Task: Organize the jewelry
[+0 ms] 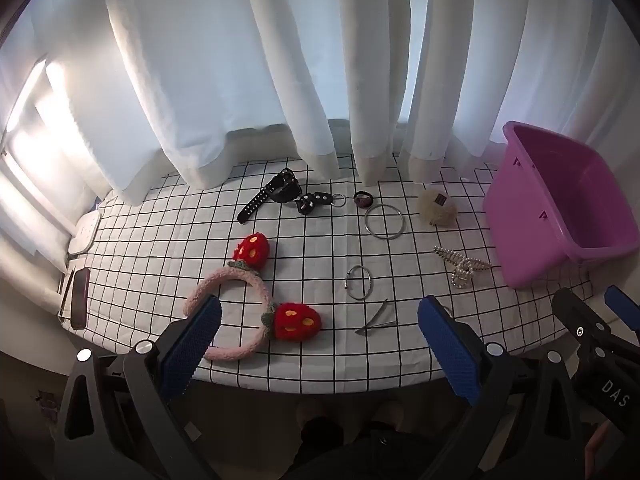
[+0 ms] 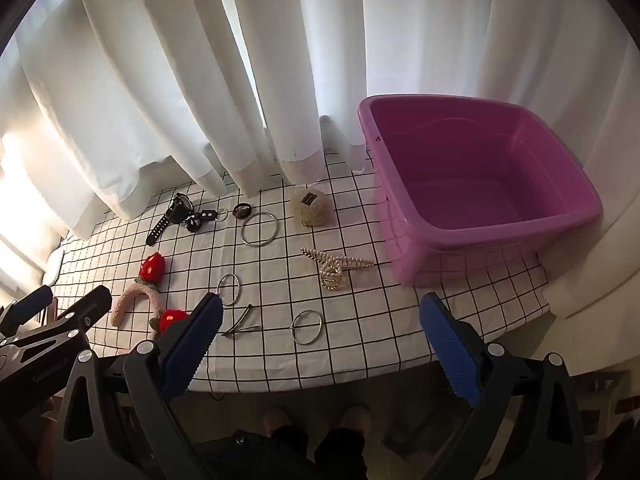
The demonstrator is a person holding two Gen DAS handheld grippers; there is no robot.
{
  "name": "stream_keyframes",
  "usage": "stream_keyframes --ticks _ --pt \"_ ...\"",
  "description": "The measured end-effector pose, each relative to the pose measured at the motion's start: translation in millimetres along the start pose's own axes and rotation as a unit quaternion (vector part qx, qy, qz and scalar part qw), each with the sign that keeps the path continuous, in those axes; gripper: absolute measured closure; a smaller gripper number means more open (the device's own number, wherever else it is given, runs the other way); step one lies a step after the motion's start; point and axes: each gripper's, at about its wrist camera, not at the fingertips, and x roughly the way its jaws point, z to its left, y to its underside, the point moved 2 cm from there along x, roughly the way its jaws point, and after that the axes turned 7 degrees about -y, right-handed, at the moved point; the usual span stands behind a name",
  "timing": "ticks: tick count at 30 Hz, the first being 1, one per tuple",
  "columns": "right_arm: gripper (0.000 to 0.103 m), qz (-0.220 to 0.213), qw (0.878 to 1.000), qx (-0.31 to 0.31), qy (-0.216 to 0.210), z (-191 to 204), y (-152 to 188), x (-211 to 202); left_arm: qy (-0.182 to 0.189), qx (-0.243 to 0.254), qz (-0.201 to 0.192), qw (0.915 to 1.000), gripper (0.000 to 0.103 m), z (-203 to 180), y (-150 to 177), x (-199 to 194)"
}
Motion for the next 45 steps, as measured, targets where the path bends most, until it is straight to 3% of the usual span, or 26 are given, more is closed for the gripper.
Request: stream_keyframes --ticks 45 --pt "0.009 -0.007 1.0 -0.002 -0.006 1 -1 -8 0.005 -0.005 -0.001 1.0 0.006 4 0 -4"
